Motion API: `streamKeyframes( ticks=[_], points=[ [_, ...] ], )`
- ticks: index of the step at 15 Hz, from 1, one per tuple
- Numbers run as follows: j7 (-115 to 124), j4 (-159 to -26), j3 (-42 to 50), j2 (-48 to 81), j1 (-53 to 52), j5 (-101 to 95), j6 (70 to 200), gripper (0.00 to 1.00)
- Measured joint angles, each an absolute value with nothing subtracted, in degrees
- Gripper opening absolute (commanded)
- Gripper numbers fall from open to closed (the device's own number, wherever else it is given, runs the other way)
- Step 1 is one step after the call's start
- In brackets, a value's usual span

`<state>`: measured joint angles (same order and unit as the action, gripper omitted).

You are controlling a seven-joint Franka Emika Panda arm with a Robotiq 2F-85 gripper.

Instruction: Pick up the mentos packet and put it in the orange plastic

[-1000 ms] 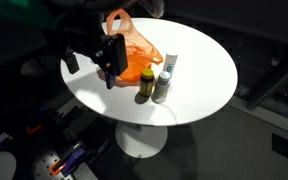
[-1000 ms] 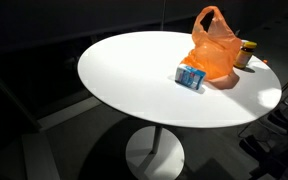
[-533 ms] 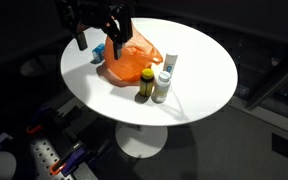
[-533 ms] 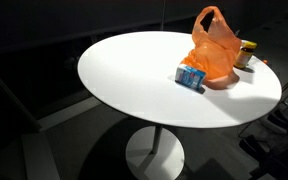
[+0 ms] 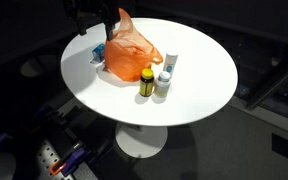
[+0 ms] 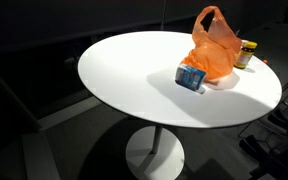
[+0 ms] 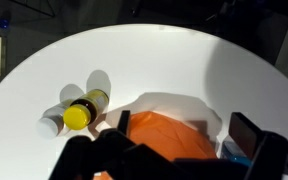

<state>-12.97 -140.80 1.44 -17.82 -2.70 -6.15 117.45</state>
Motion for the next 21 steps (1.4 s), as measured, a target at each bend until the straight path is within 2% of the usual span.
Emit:
streamKeyframes(
  ticks=[5, 21],
  points=[
    [-5.88, -140.5, -2.17, -14.72, -3.68, -6.08, 121.92, 1.0],
    [-5.92, -140.67, -3.84, -9.56, -5.92, -4.84, 126.16, 1.0]
  ],
)
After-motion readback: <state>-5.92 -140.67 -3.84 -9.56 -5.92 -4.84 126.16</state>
